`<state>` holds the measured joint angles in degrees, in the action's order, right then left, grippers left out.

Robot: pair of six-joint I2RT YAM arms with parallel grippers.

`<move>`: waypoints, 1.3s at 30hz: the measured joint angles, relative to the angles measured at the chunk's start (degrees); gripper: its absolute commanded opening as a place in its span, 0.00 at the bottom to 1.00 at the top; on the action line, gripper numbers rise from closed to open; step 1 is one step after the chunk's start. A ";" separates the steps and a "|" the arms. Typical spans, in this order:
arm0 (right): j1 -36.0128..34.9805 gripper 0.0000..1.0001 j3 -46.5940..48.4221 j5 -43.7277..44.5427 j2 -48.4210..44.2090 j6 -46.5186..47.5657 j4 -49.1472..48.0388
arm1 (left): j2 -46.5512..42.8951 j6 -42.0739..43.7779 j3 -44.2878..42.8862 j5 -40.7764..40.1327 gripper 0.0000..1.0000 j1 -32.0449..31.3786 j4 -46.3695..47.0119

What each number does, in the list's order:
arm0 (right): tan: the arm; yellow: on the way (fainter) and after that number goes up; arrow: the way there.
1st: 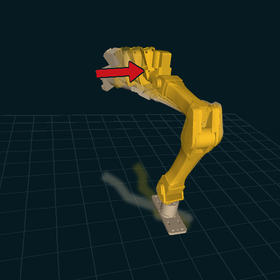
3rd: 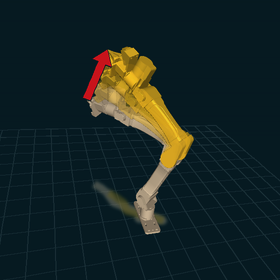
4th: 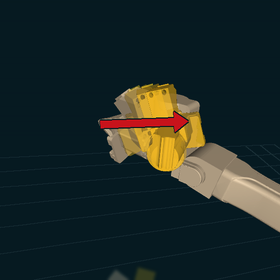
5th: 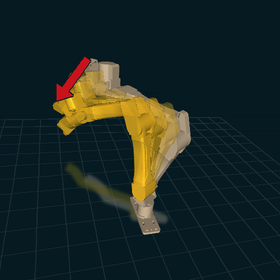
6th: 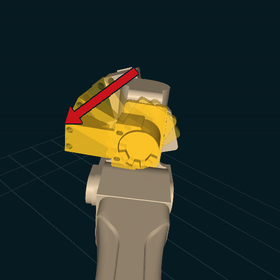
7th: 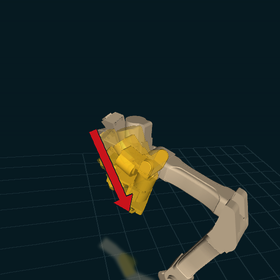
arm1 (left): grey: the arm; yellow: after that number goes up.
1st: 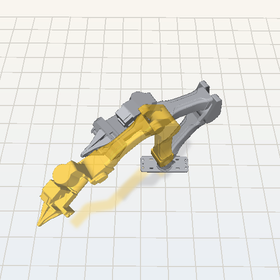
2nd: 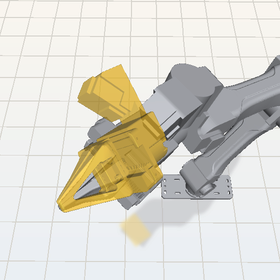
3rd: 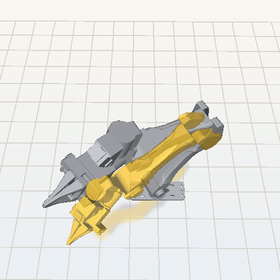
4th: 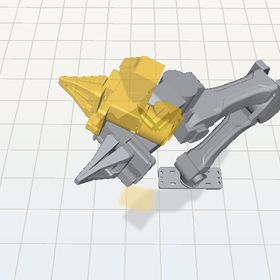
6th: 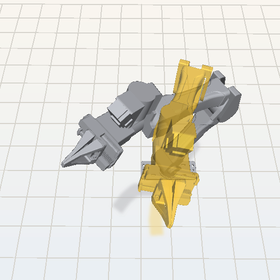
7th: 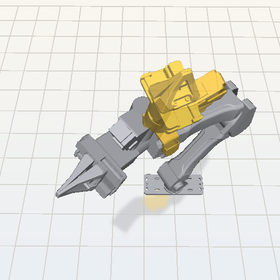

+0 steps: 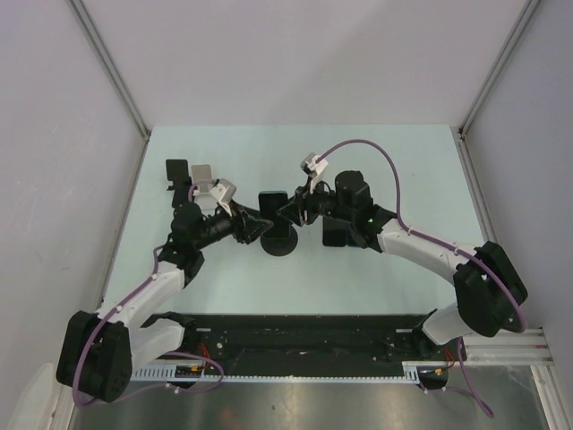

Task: Remove the phone from the phone stand

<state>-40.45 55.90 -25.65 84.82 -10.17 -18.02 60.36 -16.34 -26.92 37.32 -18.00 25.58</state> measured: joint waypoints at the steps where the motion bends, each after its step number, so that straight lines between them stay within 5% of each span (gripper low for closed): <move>1: -0.07 0.68 0.00 1.27 -0.11 0.33 0.13 | -0.57 0.35 0.00 0.15 0.58 -0.13 -0.31; 7: -1.31 0.82 0.00 7.21 -0.63 1.44 0.33 | -2.21 1.86 0.00 0.26 0.59 -0.52 -1.20; 18: -2.58 0.83 0.00 9.99 -1.33 1.84 0.22 | -5.68 3.50 -0.02 -2.47 0.55 0.04 -4.83; 27: -2.89 0.96 0.00 11.74 -3.21 2.49 2.05 | -6.58 5.38 -0.09 -4.20 0.41 0.20 -9.40; 39: -6.56 0.95 0.07 20.76 -3.61 3.63 4.55 | -6.38 6.95 -1.14 -3.93 0.32 -0.35 -12.17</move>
<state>-47.00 55.96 -4.89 81.21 -6.55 -13.47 53.98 -9.39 -28.05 33.39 -18.35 13.41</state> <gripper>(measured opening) 0.959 0.324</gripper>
